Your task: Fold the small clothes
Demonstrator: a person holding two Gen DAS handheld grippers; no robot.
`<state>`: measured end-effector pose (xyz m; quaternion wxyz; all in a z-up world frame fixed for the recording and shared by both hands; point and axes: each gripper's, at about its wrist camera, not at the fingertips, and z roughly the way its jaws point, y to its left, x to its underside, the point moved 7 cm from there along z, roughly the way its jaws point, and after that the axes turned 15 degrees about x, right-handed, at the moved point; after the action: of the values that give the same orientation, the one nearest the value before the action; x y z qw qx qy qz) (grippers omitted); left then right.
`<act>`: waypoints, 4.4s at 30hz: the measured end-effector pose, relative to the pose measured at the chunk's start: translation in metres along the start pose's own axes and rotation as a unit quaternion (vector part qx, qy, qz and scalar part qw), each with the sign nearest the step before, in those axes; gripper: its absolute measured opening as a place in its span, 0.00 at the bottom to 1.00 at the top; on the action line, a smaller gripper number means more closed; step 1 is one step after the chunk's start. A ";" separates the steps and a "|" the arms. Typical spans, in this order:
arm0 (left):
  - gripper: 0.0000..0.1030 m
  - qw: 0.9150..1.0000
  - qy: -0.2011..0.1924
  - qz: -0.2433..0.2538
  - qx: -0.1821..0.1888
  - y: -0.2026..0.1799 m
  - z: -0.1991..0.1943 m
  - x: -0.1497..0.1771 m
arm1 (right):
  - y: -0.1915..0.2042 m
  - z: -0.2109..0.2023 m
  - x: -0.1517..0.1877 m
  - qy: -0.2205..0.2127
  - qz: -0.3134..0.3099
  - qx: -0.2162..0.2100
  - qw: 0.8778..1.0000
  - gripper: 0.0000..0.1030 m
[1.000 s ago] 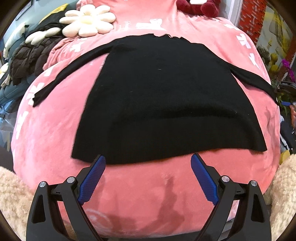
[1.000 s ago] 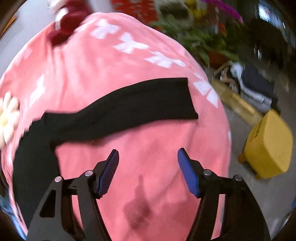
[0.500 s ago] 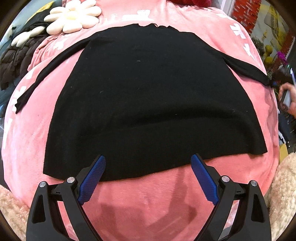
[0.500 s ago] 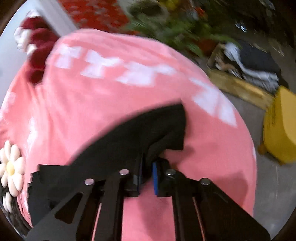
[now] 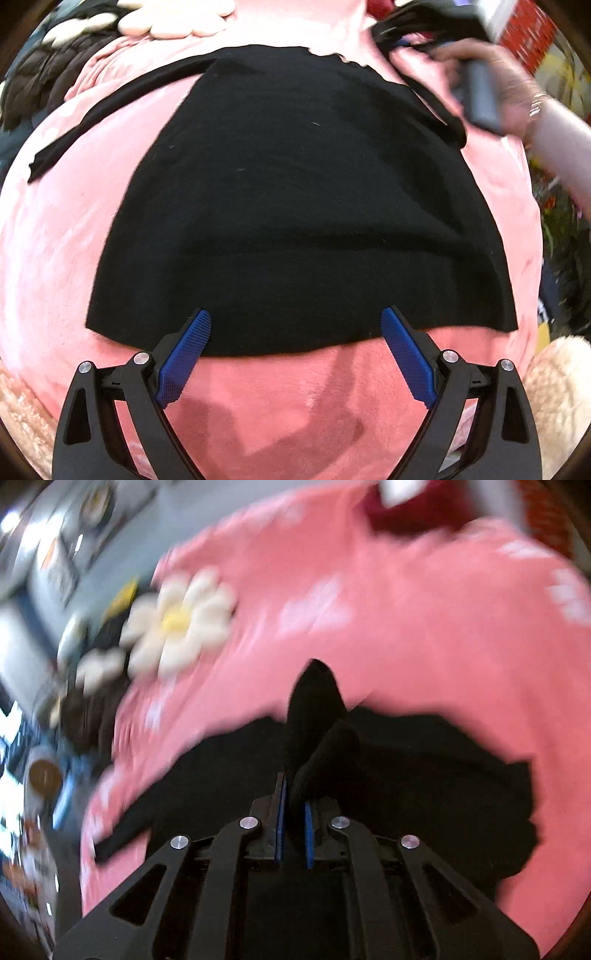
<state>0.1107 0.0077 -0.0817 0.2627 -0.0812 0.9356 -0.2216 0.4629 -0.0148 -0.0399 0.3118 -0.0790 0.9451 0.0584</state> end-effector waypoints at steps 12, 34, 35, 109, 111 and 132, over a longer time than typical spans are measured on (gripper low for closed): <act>0.89 0.969 -0.122 -0.207 0.060 0.112 -0.050 -0.123 | -0.046 -0.080 0.116 -0.024 -0.073 0.121 0.990 0.38; 0.00 0.946 -0.227 -0.231 -0.014 0.226 -0.066 -0.317 | -0.097 -0.124 0.249 0.031 0.010 0.154 0.988 0.52; 0.00 0.958 -0.229 -0.173 0.011 0.176 -0.065 -0.339 | -0.099 -0.124 0.250 0.031 0.014 0.153 0.988 0.52; 0.85 0.970 0.003 0.232 0.070 -0.142 0.191 -0.252 | -0.182 -0.027 0.058 0.094 0.071 0.027 0.993 0.07; 0.85 0.968 0.005 0.238 0.074 -0.143 0.195 -0.254 | -0.178 -0.035 0.050 0.079 0.074 0.007 0.994 0.07; 0.22 0.978 -0.095 0.044 0.178 -0.057 0.127 -0.363 | -0.206 -0.070 0.043 0.028 0.070 0.094 0.993 0.28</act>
<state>0.4877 0.0073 0.0130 0.3702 -0.0122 0.8546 -0.3640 0.4267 -0.2323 -0.0219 0.2863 0.0153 0.9580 -0.0110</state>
